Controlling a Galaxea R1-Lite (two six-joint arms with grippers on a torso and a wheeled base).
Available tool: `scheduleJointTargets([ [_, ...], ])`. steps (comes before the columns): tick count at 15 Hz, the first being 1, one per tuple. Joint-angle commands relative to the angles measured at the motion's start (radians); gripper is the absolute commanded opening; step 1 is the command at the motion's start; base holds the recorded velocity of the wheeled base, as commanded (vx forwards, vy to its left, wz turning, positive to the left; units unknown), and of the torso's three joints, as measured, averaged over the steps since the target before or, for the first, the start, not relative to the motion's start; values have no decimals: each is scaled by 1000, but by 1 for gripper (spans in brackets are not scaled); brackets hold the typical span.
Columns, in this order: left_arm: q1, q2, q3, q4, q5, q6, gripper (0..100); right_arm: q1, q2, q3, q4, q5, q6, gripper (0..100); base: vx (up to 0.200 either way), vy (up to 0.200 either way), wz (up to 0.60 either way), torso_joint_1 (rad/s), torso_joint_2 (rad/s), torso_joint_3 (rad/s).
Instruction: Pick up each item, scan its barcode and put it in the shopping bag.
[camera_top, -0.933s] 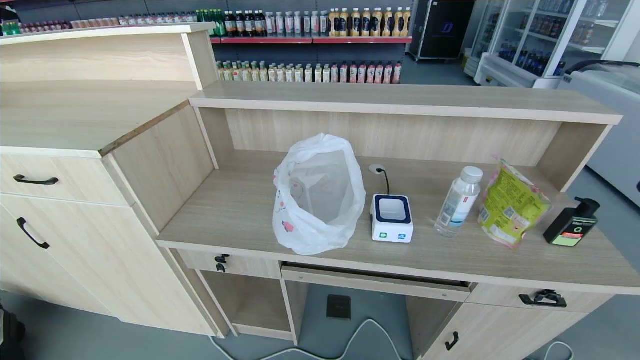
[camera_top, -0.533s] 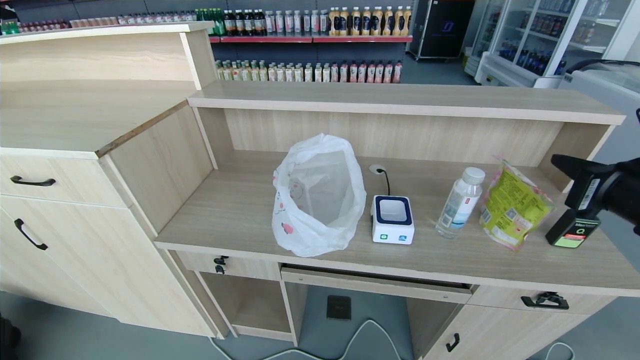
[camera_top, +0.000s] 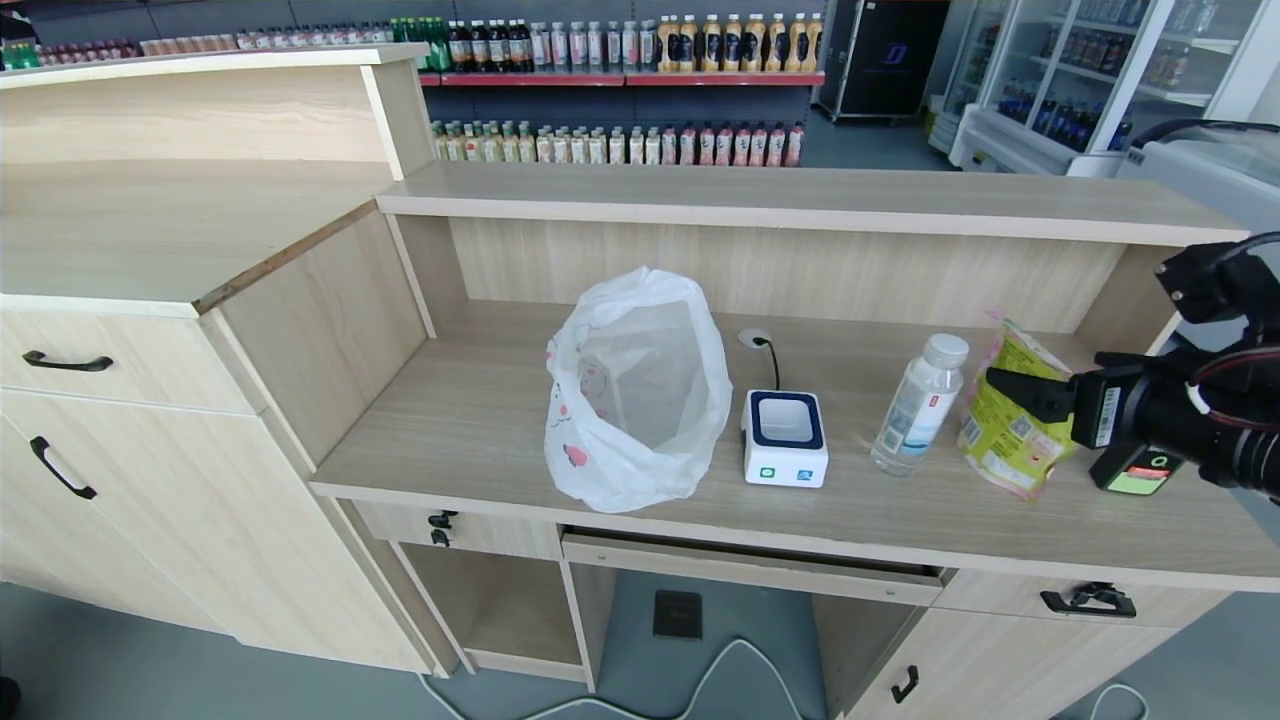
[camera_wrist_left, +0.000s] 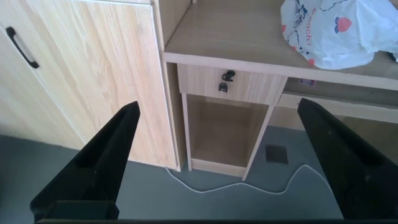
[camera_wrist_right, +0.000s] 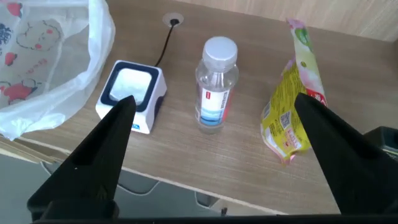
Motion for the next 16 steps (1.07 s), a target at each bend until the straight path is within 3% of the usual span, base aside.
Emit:
scheduleJointTargets([
  [1, 0, 0, 0, 0, 0, -1, 100, 0, 44, -11, 31, -36, 1, 100, 0, 0, 0, 0, 0, 0],
  [5, 0, 0, 0, 0, 0, 0, 100, -3, 155, -4, 11, -76, 30, 100, 0, 0, 0, 0, 0, 0],
  [10, 0, 0, 0, 0, 0, 0, 100, -14, 305, 70, -236, -139, -8, 100, 0, 0, 0, 0, 0, 0],
  [16, 0, 0, 0, 0, 0, 0, 100, -49, 408, 76, -330, -124, -34, 100, 0, 0, 0, 0, 0, 0],
])
